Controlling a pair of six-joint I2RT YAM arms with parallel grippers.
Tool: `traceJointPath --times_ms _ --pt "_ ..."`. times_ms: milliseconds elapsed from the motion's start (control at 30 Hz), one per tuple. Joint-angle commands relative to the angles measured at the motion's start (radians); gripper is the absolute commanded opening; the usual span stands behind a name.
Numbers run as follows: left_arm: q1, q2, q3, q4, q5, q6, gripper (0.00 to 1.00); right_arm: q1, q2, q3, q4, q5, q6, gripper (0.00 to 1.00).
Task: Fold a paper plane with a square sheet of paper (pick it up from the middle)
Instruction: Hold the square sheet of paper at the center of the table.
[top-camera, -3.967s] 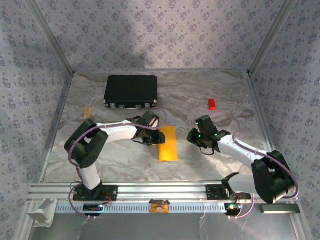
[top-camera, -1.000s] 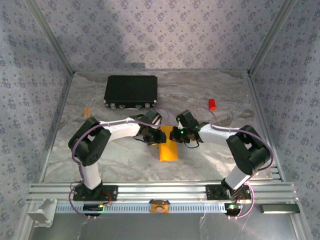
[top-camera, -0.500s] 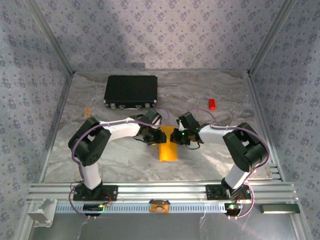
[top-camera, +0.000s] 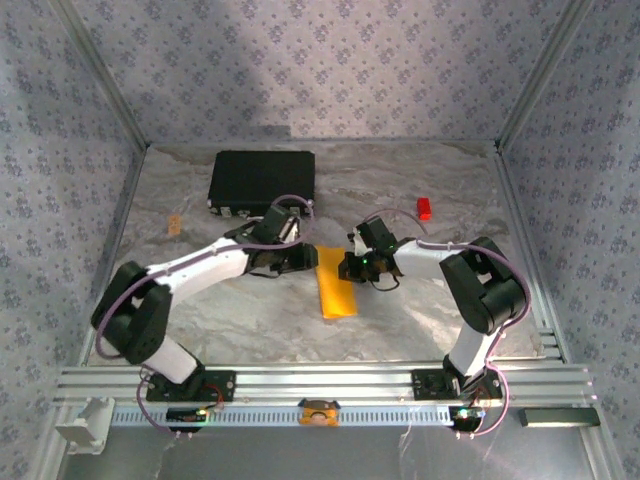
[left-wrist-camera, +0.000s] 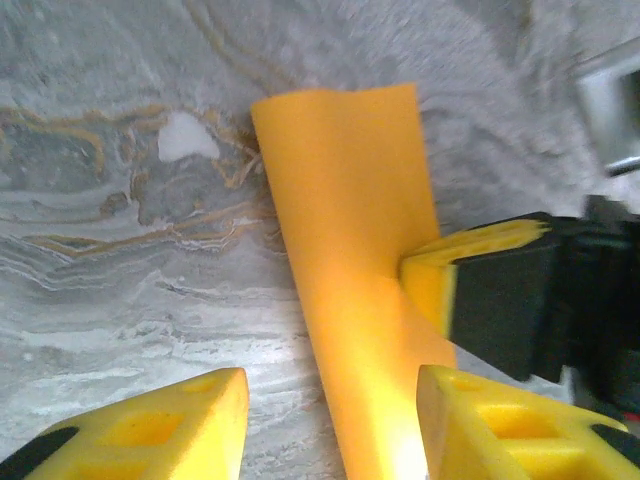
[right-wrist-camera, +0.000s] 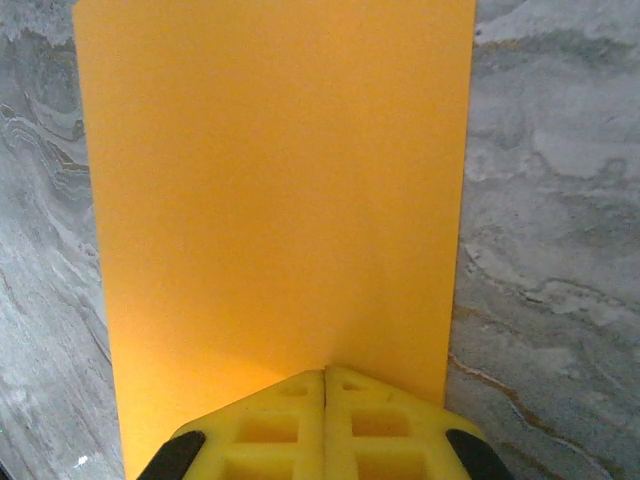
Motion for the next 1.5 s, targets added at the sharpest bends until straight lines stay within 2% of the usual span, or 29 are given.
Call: traceJointPath --times_ms 0,167,333,533,633,733,833,867,1467 --pt "0.017 -0.046 -0.059 0.072 0.057 -0.013 0.44 -0.018 0.029 -0.043 -0.102 0.071 -0.020 0.00" --pt "0.029 -0.003 -0.068 0.175 0.203 -0.022 0.34 -0.031 0.015 -0.073 -0.075 0.064 0.000 0.00" --pt "0.031 0.070 -0.049 0.231 0.290 -0.048 0.31 -0.034 0.009 -0.089 -0.056 0.055 0.010 0.00" --pt "0.030 0.108 -0.048 0.269 0.326 -0.073 0.29 -0.038 0.019 -0.090 -0.048 0.049 0.021 0.00" --pt "0.030 0.114 -0.052 0.295 0.347 -0.087 0.24 -0.041 0.010 -0.096 -0.046 0.059 0.032 0.00" --pt "0.030 0.138 -0.039 0.322 0.388 -0.093 0.16 -0.042 0.010 -0.099 -0.041 0.056 0.036 0.00" --pt "0.029 0.180 -0.023 0.353 0.438 -0.108 0.02 -0.042 0.012 -0.102 -0.034 0.056 0.041 0.00" --pt "0.029 0.193 -0.019 0.356 0.442 -0.113 0.00 -0.042 0.014 -0.102 -0.034 0.056 0.043 0.00" --pt "0.043 0.294 -0.039 0.421 0.457 -0.144 0.00 -0.042 0.014 -0.104 -0.044 0.065 0.046 0.00"
